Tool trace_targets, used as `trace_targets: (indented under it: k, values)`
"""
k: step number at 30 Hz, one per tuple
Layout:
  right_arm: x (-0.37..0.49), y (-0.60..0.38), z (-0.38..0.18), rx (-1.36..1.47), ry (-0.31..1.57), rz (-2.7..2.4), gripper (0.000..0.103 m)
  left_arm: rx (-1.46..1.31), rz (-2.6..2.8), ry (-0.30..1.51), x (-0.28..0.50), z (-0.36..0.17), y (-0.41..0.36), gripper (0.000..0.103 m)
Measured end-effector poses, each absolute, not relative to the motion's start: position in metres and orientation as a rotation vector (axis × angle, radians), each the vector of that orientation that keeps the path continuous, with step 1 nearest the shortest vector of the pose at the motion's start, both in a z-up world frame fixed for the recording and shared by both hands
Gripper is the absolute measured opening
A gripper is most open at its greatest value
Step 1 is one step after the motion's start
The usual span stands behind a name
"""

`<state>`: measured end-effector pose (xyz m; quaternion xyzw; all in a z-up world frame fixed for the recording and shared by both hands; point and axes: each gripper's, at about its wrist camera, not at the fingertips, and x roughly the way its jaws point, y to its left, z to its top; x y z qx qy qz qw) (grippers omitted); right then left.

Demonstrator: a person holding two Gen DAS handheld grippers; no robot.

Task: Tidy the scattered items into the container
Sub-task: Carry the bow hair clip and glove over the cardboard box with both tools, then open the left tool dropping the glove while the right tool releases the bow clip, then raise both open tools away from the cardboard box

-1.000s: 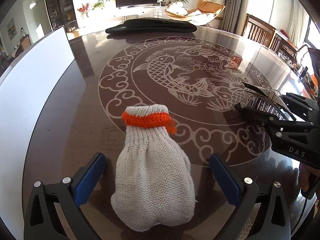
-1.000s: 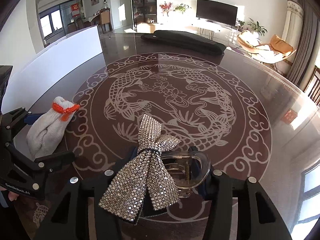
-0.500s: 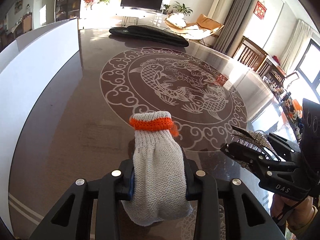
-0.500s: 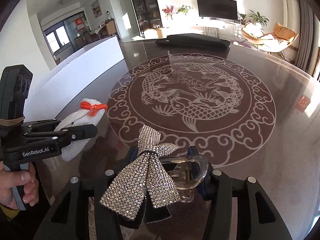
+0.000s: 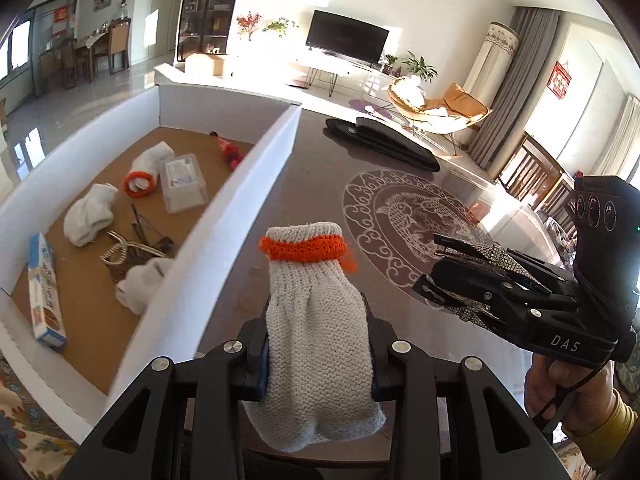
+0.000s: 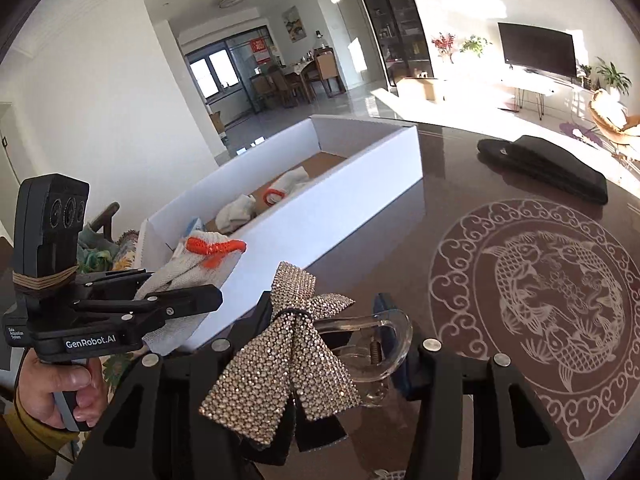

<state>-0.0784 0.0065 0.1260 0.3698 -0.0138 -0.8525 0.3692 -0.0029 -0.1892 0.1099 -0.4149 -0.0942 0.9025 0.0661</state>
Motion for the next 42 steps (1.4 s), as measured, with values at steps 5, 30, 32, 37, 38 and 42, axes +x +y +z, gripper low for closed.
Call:
trace_targets:
  k: [5, 30, 32, 37, 38, 42]
  values:
    - [-0.126, -0.074, 0.167, 0.887, -0.050, -2.140, 0.049, -1.277, 2.824, -0.258, -0.046, 0.140, -0.263, 0.034]
    - [-0.271, -0.251, 0.066, 1.293, 0.333, -2.047, 0.058, -1.742, 2.706, -0.500, -0.187, 0.022, -0.377, 0.040]
    - [-0.269, -0.250, 0.075, 1.275, 0.325, -2.056, 0.063, -1.760, 2.717, -0.500, -0.186, 0.024, -0.375, 0.069]
    - [-0.265, -0.242, 0.102, 1.223, 0.334, -2.114, 0.064, -1.812, 2.842, -0.490, -0.179, 0.045, -0.378, 0.094]
    - [-0.264, -0.239, 0.107, 1.218, 0.337, -2.125, 0.064, -1.822, 2.856, -0.493, -0.176, 0.050, -0.377, 0.095]
    - [-0.253, -0.225, 0.129, 1.189, 0.339, -2.138, 0.064, -1.825, 2.928, -0.435, -0.155, 0.072, -0.366, 0.096]
